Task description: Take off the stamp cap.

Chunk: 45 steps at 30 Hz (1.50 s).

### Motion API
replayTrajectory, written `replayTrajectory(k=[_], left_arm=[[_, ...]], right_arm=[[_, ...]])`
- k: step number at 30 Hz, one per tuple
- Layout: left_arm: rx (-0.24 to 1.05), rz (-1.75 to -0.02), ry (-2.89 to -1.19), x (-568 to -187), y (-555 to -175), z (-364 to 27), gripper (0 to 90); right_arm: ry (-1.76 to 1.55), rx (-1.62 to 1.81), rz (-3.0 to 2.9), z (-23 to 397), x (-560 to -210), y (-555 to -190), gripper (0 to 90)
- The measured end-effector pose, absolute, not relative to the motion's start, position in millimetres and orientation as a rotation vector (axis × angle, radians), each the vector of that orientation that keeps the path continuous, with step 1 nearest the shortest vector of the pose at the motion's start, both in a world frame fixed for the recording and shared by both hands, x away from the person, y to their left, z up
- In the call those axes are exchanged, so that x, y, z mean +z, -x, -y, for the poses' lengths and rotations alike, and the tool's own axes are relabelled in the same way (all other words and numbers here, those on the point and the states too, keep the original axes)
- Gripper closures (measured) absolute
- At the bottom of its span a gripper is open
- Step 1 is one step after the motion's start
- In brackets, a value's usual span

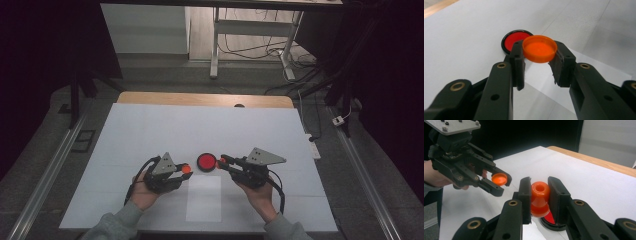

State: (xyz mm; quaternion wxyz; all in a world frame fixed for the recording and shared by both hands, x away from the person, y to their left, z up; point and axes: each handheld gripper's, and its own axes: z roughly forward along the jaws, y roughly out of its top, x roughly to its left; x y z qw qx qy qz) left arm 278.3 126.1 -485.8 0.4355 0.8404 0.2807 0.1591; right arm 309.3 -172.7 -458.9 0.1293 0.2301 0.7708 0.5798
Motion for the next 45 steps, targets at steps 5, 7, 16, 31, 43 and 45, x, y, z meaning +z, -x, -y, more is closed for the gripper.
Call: replayTrajectory(k=[5, 7, 16, 31, 43, 45], left_arm=[[0.4, -0.714, -2.085, -485, -275, -135, 65.2], [0.399, -0.721, -2.081, -485, -275, -138, 65.2], [0.411, -0.754, -2.062, -484, -268, -156, 65.2], [0.419, -0.865, -2.008, -494, -249, -200, 65.2], [0.433, -0.936, -1.956, -500, -230, -228, 65.1], [0.428, -0.936, -1.956, -500, -230, -229, 65.1]], right_arm=[[-0.67, 1.684, -2.24, 173, -459, -310, 72.9], [-0.671, 1.677, -2.242, 173, -459, -310, 72.9], [-0.67, 1.674, -2.244, 173, -460, -310, 72.9], [-0.674, 1.673, -2.24, 174, -460, -312, 72.9], [-0.682, 1.677, -2.237, 175, -461, -313, 72.8], [-0.684, 1.678, -2.237, 175, -461, -313, 72.8]])
